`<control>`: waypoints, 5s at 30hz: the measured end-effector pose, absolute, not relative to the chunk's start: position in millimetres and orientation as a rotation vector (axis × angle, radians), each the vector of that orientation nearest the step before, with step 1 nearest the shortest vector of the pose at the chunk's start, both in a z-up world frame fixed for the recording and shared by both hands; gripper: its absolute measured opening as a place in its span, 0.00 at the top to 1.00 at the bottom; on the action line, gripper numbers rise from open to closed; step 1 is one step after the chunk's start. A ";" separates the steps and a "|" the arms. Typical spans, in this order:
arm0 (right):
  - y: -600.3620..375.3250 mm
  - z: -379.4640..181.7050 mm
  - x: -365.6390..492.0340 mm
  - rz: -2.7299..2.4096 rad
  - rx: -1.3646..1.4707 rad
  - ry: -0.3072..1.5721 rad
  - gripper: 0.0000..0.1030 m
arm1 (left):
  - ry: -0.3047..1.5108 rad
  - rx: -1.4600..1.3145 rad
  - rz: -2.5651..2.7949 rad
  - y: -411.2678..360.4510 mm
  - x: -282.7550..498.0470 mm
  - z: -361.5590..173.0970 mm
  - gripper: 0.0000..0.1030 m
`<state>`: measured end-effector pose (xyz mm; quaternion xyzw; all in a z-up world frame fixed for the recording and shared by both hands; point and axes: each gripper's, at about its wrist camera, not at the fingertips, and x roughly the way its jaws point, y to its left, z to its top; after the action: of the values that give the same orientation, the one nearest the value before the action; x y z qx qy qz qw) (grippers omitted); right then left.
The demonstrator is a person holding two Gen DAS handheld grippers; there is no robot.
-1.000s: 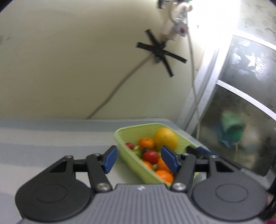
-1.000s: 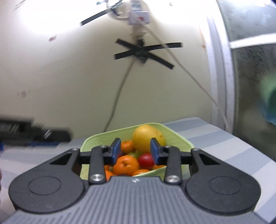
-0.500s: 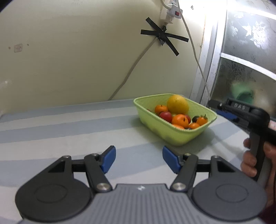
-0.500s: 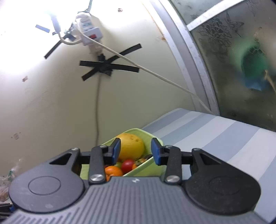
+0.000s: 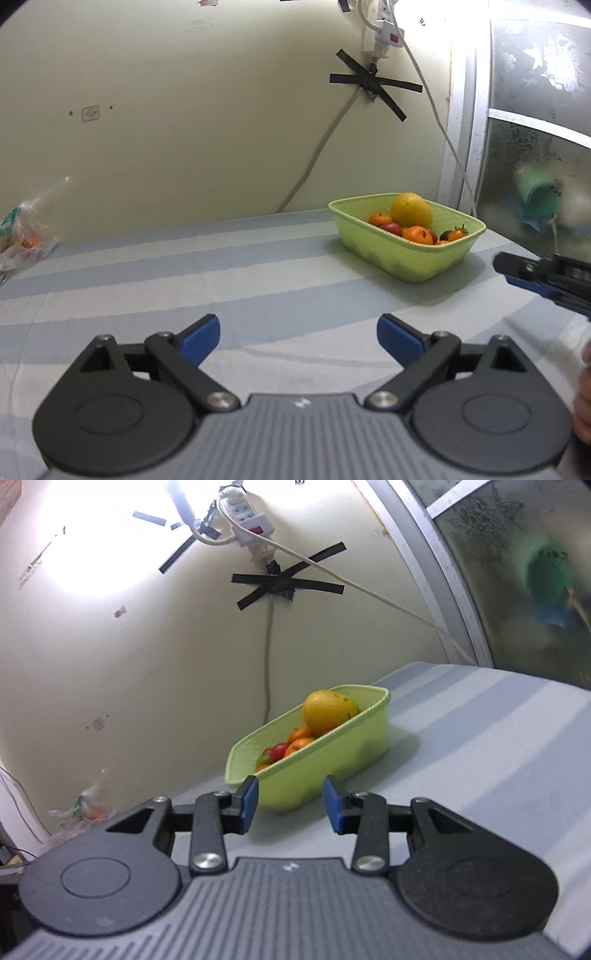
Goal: Organize fruits
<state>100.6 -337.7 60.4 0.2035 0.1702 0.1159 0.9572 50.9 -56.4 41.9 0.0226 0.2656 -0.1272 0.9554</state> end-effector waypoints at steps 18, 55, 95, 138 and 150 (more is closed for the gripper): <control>-295.6 53.4 63.3 0.184 0.355 0.432 0.48 | 0.581 0.075 -0.179 -60.4 21.1 31.3 0.00; -316.2 48.2 69.1 0.192 0.458 0.447 0.48 | 0.538 0.275 0.023 -73.5 20.8 12.6 0.00; -327.7 46.3 71.7 0.221 0.492 0.447 0.48 | 0.541 0.291 0.047 -73.7 22.0 11.6 0.00; -332.6 44.6 70.4 0.230 0.520 0.433 0.48 | 0.462 0.314 0.110 -78.4 13.0 15.8 0.00; -335.6 45.6 72.4 0.244 0.527 0.433 0.48 | 0.473 0.330 0.148 -80.9 13.4 14.1 0.00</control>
<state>72.4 -335.6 45.6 0.2579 0.2119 0.1194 0.9351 13.4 -80.9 14.1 0.1626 0.2328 0.0727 0.9561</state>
